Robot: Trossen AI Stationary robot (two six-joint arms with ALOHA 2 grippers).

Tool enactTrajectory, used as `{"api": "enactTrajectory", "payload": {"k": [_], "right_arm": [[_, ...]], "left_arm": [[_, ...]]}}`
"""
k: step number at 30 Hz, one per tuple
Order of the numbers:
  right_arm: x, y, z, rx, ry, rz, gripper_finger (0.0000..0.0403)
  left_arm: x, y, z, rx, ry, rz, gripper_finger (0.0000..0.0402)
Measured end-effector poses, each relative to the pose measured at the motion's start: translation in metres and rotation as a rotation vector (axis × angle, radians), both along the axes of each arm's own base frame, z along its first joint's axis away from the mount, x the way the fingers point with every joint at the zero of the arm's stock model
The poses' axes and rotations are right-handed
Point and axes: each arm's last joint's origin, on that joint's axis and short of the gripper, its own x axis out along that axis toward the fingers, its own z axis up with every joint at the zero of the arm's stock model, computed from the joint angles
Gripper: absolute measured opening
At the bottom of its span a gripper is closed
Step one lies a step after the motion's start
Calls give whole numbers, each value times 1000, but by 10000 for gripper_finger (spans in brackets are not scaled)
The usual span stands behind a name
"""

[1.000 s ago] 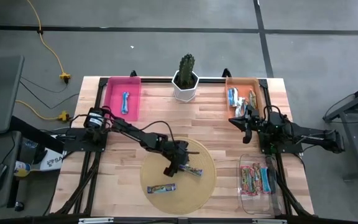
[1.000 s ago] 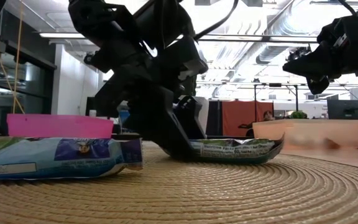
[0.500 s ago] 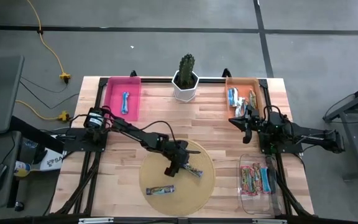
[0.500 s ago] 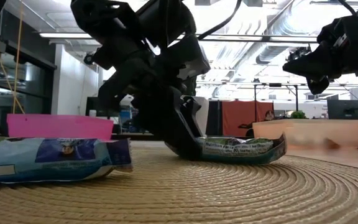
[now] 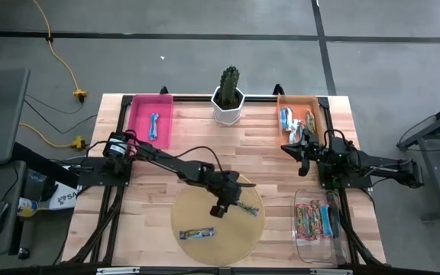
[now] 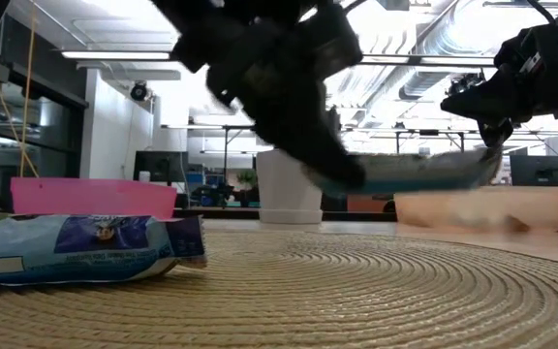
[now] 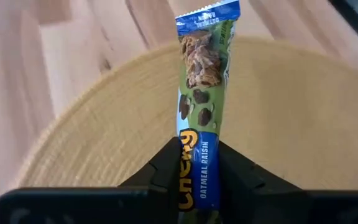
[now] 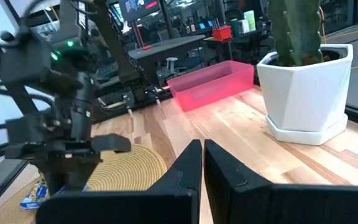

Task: Pick and place Granola Bars by type
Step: Put the blue granola bar into the red bin

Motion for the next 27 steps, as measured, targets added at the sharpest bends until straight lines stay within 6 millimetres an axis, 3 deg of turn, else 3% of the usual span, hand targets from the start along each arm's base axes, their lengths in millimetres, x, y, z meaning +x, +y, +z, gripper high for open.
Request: {"api": "enactTrajectory", "payload": {"k": [9,13,18,27], "right_arm": [[0,0,0,0,0,0,0],[0,0,0,0,0,0,0],[0,0,0,0,0,0,0],[1,0,-1,2,13,-1,0]], "left_arm": [[15,1,40,31,29,143,62],[19,3,68,91,23,255,61],[15,9,123,116,-58,424,61],[-30,30,229,184,-283,932,61]]}}
